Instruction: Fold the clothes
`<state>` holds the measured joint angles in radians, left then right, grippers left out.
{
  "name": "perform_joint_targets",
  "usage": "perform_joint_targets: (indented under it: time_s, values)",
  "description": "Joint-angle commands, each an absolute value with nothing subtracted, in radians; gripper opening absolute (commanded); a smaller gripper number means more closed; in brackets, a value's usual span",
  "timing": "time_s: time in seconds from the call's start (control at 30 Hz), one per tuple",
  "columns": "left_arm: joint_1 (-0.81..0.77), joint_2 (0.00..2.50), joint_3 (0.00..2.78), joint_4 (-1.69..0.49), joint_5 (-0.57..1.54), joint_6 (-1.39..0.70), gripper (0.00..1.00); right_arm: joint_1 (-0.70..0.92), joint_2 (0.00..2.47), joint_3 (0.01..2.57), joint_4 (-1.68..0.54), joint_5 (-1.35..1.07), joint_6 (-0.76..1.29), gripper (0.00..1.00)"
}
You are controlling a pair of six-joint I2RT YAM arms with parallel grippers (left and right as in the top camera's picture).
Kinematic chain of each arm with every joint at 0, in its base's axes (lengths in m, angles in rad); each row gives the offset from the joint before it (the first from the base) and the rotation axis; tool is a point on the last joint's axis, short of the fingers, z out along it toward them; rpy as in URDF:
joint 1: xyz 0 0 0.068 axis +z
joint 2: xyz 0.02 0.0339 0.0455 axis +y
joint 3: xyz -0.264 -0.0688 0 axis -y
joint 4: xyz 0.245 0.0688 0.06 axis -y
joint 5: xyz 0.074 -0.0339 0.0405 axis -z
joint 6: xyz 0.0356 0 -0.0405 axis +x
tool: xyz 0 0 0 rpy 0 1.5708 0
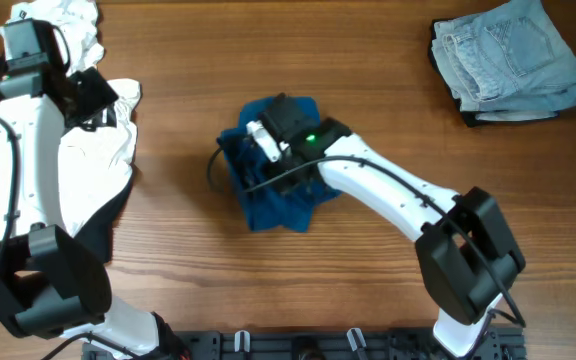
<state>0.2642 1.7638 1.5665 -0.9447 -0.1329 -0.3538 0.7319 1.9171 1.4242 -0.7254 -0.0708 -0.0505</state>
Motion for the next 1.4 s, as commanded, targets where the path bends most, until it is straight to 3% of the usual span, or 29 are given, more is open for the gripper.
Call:
perform_joint_targets:
  time_s: [0.0, 0.13, 0.27, 0.43, 0.63, 0.87, 1.1, 1.37]
  values:
    - [0.267, 1.775, 1.575, -0.943, -0.120, -0.353, 1.00, 0.801, 1.932, 1.507, -0.710, -0.018, -0.134, 0.60]
    - [0.266, 1.775, 1.575, -0.954, -0.117, -0.352, 1.00, 0.813, 1.932, 1.511, -0.728, -0.024, -0.144, 0.77]
    - [0.266, 1.775, 1.575, -0.965, -0.117, -0.352, 1.00, 0.758, 1.926, 1.536, -0.761, -0.023, 0.014, 0.93]
    - [0.266, 1.775, 1.575, -0.966, -0.117, -0.352, 1.00, 0.643, 1.894, 1.564, -0.795, -0.027, 0.106, 0.93]
    - [0.266, 1.775, 1.575, -0.949, -0.074, -0.352, 1.00, 0.498, 1.901, 1.562, -0.829, -0.204, 0.100, 0.93]
    - [0.266, 1.775, 1.575, -0.935, -0.072, -0.352, 1.00, 0.486, 2.012, 1.562, -0.804, -0.233, 0.057, 0.93]
    - [0.266, 1.775, 1.575, -0.939, -0.071, -0.352, 1.00, 0.486, 2.138, 1.562, -0.831, -0.159, 0.064, 0.91]
    - [0.266, 1.775, 1.575, -0.951, -0.068, -0.352, 1.00, 0.449, 2.154, 1.562, -0.830, 0.107, 0.106, 0.95]
